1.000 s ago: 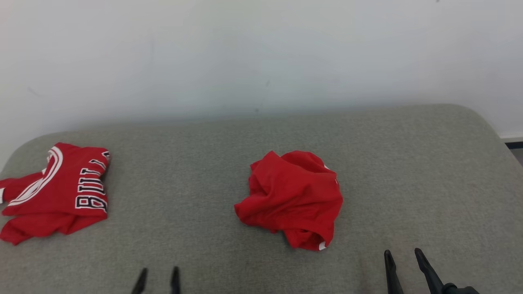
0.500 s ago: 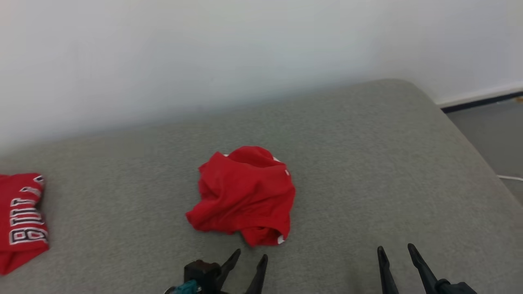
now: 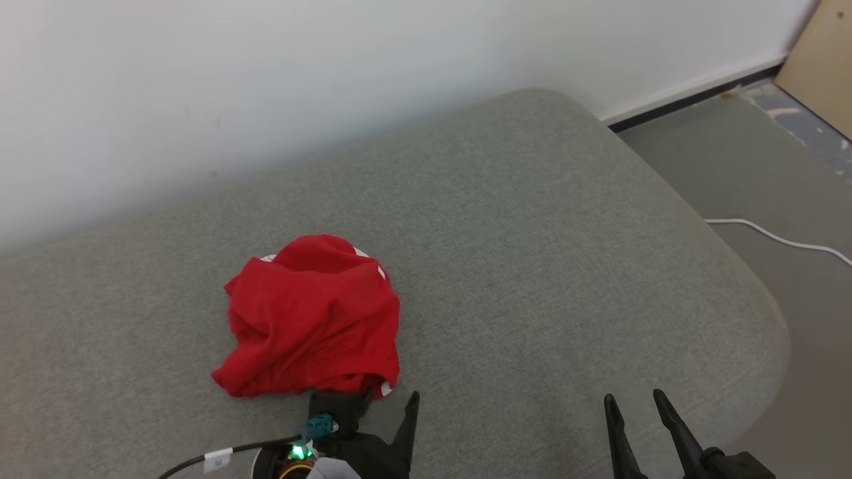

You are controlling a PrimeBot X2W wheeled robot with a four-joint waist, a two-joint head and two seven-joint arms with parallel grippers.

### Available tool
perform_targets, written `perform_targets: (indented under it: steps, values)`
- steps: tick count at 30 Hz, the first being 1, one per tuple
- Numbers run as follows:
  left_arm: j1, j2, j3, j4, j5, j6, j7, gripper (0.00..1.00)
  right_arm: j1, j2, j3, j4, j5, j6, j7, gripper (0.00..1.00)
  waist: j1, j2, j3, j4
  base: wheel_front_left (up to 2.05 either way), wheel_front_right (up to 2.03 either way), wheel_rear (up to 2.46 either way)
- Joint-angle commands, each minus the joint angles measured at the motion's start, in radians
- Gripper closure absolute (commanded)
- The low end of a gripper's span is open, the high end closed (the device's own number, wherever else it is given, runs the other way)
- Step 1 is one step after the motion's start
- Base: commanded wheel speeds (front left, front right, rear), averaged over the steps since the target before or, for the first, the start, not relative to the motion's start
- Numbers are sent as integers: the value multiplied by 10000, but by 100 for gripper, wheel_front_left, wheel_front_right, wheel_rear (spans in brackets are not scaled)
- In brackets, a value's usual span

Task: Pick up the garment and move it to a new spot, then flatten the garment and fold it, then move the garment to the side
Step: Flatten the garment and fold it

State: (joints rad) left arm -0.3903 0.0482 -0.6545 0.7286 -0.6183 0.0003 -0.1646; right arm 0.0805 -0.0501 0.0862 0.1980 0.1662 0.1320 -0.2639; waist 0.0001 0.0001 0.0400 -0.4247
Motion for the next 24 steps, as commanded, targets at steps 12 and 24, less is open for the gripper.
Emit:
perform_targets:
  steps: [12, 24]
  values:
    - [-1178, 27, -811, 1042, -1243, 649, 27, 100, -188, -6, 99, -86, 269, -23, -7, 0, -1, -1, 562, -228, 0, 0, 0]
    - [-3186, 21, -1663, -740, -3616, -356, -60, 100, -217, -9, 137, 9, 271, -23, -7, 0, -1, -1, 329, 596, 0, 0, 0]
